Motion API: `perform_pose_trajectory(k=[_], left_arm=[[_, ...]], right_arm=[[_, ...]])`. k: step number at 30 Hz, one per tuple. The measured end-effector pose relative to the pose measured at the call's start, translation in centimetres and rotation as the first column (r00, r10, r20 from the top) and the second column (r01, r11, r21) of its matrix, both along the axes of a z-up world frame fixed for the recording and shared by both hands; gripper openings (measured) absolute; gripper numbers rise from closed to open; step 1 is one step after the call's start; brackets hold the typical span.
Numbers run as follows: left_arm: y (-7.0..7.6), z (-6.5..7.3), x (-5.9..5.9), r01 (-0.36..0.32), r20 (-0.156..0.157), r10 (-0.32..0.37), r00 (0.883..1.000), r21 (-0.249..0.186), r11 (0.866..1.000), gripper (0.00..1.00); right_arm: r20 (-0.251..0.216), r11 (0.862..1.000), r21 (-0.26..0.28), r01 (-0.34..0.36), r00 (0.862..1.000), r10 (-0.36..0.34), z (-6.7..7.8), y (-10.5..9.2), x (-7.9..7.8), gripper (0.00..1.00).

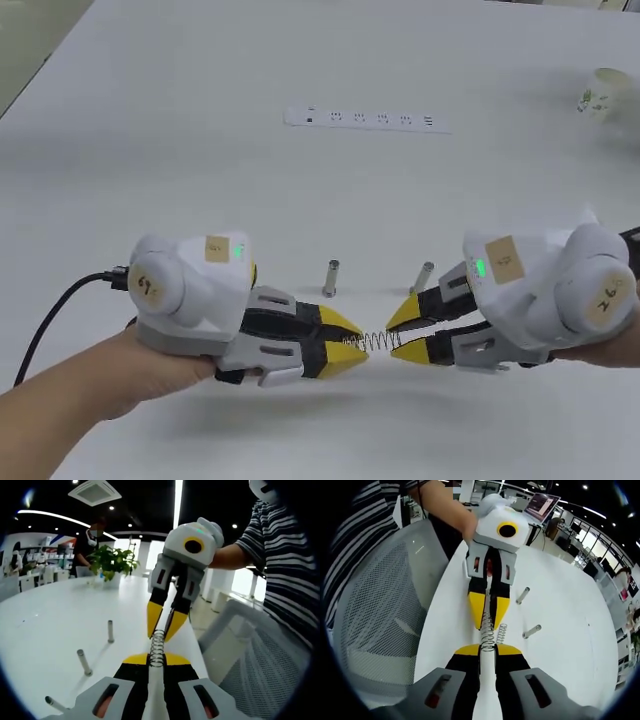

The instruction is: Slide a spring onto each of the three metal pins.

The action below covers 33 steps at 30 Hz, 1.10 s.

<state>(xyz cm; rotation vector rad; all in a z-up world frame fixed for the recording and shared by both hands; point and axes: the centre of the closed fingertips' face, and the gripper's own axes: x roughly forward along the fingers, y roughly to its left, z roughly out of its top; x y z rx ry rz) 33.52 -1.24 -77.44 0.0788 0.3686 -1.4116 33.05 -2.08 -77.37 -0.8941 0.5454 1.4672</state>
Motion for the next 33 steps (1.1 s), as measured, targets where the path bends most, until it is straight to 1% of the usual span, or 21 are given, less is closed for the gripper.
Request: perform_pose_trajectory(k=[6, 7, 8, 9, 10, 12, 17, 18, 24, 25, 28, 33], left_arm=[[0.2, -0.2, -0.1, 0.004, 0.003, -0.004, 1.0, 0.009, 1.0, 0.02], [0.2, -0.3, -0.1, 0.005, 0.01, -0.005, 1.0, 0.018, 1.0, 0.02], [0.2, -0.5, -0.2, 0.01, 0.014, -0.01, 1.0, 0.028, 1.0, 0.02], [0.2, -0.6, -0.2, 0.01, 0.016, -0.011, 1.0, 0.03, 0.999, 0.02], [0.2, -0.6, -0.3, 0.01, 0.018, -0.011, 1.0, 0.032, 0.999, 0.02], [0.3, -0.6, -0.4, 0.008, 0.019, -0.009, 1.0, 0.033, 0.999, 0.02], [0.4, -0.7, -0.5, 0.007, 0.025, -0.008, 1.0, 0.038, 0.999, 0.02], [0.4, -0.7, -0.5, 0.006, 0.021, -0.007, 1.0, 0.038, 0.999, 0.02], [0.4, -0.9, -0.6, 0.006, 0.026, -0.007, 1.0, 0.044, 0.999, 0.02], [0.4, -0.9, -0.7, 0.007, 0.027, -0.008, 1.0, 0.044, 0.999, 0.02], [0.3, -0.9, -0.6, 0.007, 0.028, -0.008, 1.0, 0.045, 0.999, 0.02], [0.3, -0.9, -0.5, 0.006, 0.029, -0.008, 1.0, 0.047, 0.999, 0.02]], right_arm=[[-0.027, 1.0, 0.024, 0.003, 1.0, -0.003, 0.8, 0.7, -0.2, 0.07], [-0.034, 1.0, 0.03, 0.009, 0.999, -0.008, 0.9, 0.8, -0.2, 0.07], [-0.043, 0.999, 0.048, 0.013, 0.999, -0.011, 1.2, 1.1, -0.2, 0.07], [-0.061, 0.997, 0.075, 0.02, 0.998, -0.015, 1.6, 1.5, -0.3, 0.07], [-0.057, 0.997, 0.077, 0.021, 0.998, -0.016, 1.7, 1.6, -0.2, 0.07], [-0.053, 0.997, 0.069, 0.018, 0.998, -0.014, 1.6, 1.8, -0.2, 0.07], [-0.059, 0.996, 0.082, 0.024, 0.998, -0.02, 1.7, 2.0, -0.3, 0.07], [-0.06, 0.996, 0.082, 0.025, 0.998, -0.02, 1.7, 2.0, -0.4, 0.07], [-0.053, 0.997, 0.08, 0.018, 0.998, -0.014, 1.8, 2.2, -0.5, 0.07], [-0.063, 0.995, 0.099, 0.026, 0.998, -0.02, 2.2, 2.5, -0.5, 0.07], [-0.059, 0.996, 0.089, 0.022, 0.998, -0.017, 2.2, 2.4, -0.6, 0.07], [-0.056, 0.996, 0.088, 0.02, 0.998, -0.015, 2.3, 2.5, -0.6, 0.07]])
